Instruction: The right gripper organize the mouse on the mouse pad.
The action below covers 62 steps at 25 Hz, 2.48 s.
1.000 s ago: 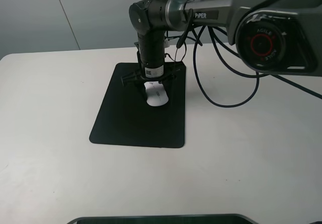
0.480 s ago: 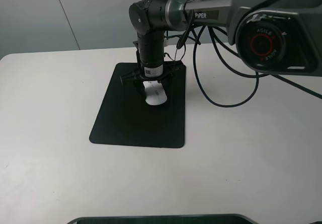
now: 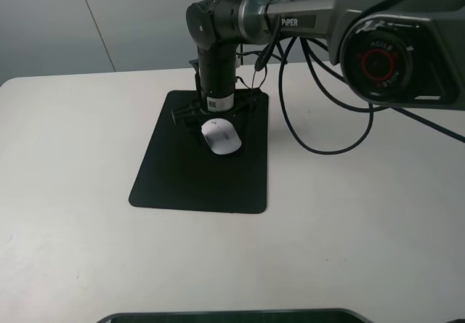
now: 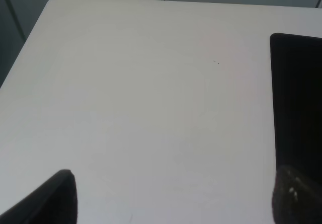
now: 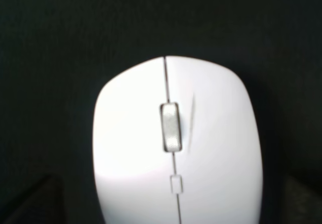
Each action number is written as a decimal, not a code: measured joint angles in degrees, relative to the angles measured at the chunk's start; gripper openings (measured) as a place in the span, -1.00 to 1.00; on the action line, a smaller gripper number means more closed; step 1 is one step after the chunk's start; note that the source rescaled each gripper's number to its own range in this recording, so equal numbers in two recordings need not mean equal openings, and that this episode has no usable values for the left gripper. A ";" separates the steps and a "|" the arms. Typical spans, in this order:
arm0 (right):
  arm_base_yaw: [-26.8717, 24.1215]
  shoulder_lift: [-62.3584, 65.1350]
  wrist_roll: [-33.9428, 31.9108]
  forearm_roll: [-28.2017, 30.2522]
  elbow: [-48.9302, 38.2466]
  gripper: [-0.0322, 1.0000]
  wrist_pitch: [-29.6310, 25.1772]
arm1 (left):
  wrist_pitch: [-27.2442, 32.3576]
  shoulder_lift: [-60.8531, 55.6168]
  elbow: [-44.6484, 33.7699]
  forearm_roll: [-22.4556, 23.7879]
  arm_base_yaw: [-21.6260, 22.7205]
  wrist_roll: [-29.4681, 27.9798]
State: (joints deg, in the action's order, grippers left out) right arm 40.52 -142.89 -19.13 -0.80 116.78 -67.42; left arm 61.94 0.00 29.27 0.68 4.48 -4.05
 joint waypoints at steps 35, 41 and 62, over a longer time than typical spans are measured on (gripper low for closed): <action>-0.10 34.67 9.36 6.15 -13.67 0.99 -2.25 | 0.00 0.00 0.00 0.00 0.00 0.11; -0.59 48.18 9.37 7.35 -30.50 0.99 -0.62 | 0.00 0.00 0.00 0.00 0.00 0.11; -26.60 92.08 8.21 9.08 -63.66 0.99 1.13 | 0.00 0.00 0.00 0.00 0.00 0.11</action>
State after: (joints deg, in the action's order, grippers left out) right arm 13.91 -50.80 -10.93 8.29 53.12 -66.29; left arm 61.94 0.00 29.27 0.68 4.48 -3.94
